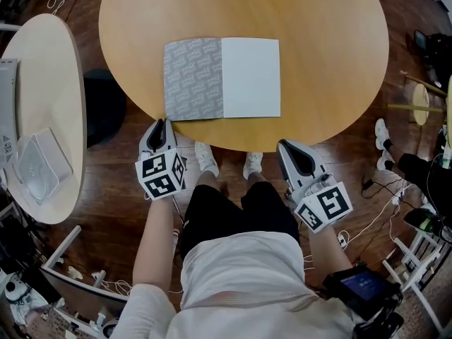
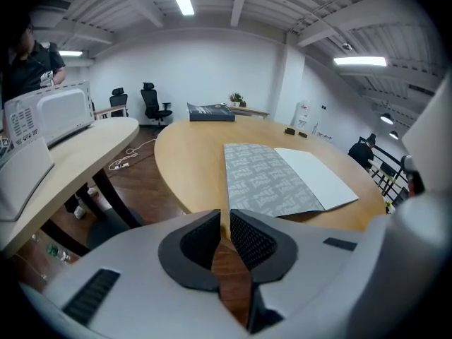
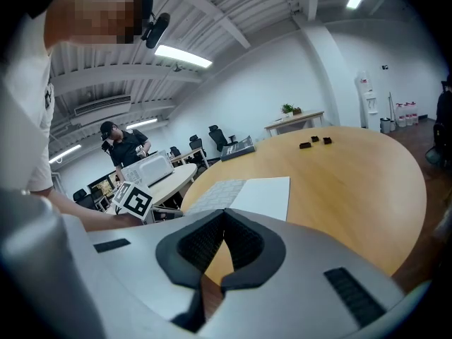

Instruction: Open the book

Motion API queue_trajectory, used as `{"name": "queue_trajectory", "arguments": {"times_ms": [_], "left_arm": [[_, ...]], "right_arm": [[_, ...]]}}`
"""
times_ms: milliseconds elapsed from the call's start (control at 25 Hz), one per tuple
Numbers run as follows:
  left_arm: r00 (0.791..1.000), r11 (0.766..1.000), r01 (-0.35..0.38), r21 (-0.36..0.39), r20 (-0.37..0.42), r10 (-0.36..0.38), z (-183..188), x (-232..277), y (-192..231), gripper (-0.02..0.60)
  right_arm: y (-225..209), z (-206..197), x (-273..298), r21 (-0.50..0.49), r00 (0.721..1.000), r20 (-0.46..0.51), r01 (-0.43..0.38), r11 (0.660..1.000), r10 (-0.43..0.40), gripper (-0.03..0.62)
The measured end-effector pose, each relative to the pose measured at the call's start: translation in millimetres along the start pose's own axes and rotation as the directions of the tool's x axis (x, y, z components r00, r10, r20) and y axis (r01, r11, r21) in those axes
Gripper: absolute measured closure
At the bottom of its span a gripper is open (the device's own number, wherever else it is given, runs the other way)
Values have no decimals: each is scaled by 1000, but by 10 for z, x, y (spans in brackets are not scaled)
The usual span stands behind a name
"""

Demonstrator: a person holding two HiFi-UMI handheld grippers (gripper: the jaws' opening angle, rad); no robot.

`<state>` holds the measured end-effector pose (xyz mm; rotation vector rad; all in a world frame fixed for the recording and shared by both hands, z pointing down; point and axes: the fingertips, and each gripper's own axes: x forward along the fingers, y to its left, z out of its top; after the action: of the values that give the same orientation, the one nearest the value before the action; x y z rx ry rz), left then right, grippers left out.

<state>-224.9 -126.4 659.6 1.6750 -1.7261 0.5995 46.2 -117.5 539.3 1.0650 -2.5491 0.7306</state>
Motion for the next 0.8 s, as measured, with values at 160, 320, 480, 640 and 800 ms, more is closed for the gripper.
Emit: {"name": "queue_trajectory", "arguments": {"times_ms": [160,320,480,640,800], "left_arm": [[1000,999,-9,-35,23,10,5,-142,48,546],[995,998,31,-47,100,-26,282,-398,-31,546],[977,995,90,-39,195,-80,698,-789,-251,552],[952,994,109,2,289,-105,1112,-1148,-448,552],[920,991,136,12,368,-131,1392,-1565,-718,552]], "right_arm": [[13,11,-59,0,1000,9,-4,1000,4,591],[30,168,-107,-16,999,39,-5,1000,6,591],[42,371,-197,-21,997,74,-2,1000,4,591],[98,594,-204,-42,990,132,-36,998,41,591],[149,783,-327,-79,980,176,-75,994,88,591]]}}
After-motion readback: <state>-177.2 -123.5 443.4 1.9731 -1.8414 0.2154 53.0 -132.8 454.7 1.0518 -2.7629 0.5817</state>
